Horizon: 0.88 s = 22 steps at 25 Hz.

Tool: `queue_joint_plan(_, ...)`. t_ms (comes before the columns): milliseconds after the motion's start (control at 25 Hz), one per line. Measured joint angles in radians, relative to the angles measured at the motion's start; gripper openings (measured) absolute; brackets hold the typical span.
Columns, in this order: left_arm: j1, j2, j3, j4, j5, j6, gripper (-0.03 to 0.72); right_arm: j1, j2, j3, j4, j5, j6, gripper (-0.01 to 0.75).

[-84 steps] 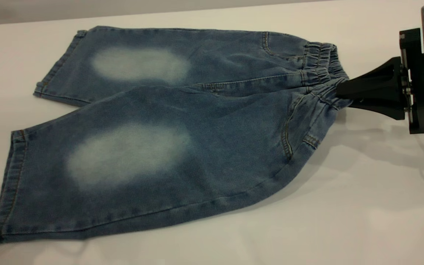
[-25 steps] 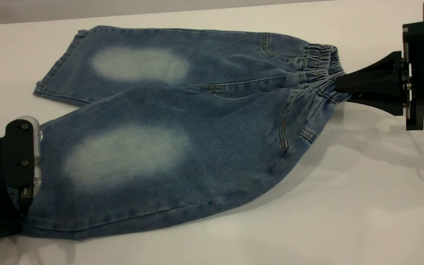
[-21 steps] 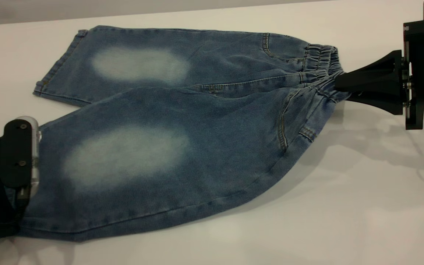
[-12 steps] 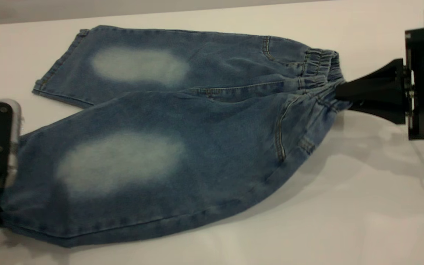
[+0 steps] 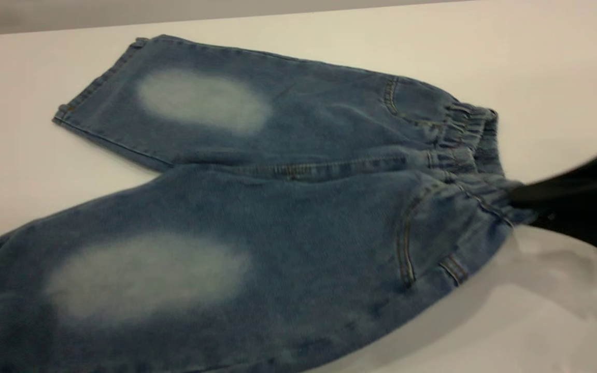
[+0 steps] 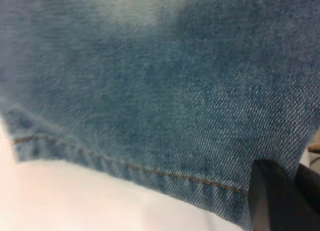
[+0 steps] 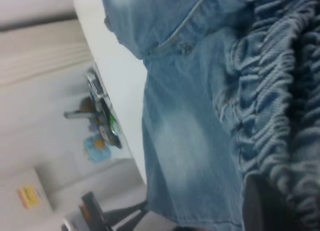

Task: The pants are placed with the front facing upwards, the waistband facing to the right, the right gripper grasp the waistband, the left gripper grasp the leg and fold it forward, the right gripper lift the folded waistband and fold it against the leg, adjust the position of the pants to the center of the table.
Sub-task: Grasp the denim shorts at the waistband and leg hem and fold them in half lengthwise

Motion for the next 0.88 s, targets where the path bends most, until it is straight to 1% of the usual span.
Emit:
queue_joint_plan(120, 0.0, -0.114, 0.0, -0.003, 0.034, -0.016, 0.041, -0.028, 0.0, 0.056, 0.001, 0.0, 0.0, 0.039)
queue_joint_plan(360, 0.002, -0.228, -0.041, -0.001, 0.02, -0.017, 0.041, -0.028, 0.0, 0.085, 0.001, 0.0, 0.0, 0.039)
queue_joint_plan(560, 0.003, -0.229, -0.114, 0.0, -0.072, -0.017, 0.041, -0.027, -0.04, 0.085, -0.002, 0.0, 0.0, 0.039)
queue_joint_plan(760, 0.003, -0.227, -0.179, 0.004, -0.107, -0.01, 0.041, -0.027, -0.106, 0.085, -0.004, 0.0, 0.0, 0.039)
queue_joint_plan(880, 0.003, -0.217, -0.212, 0.004, -0.195, -0.01, 0.041, -0.025, -0.131, 0.084, -0.005, -0.001, 0.0, 0.039)
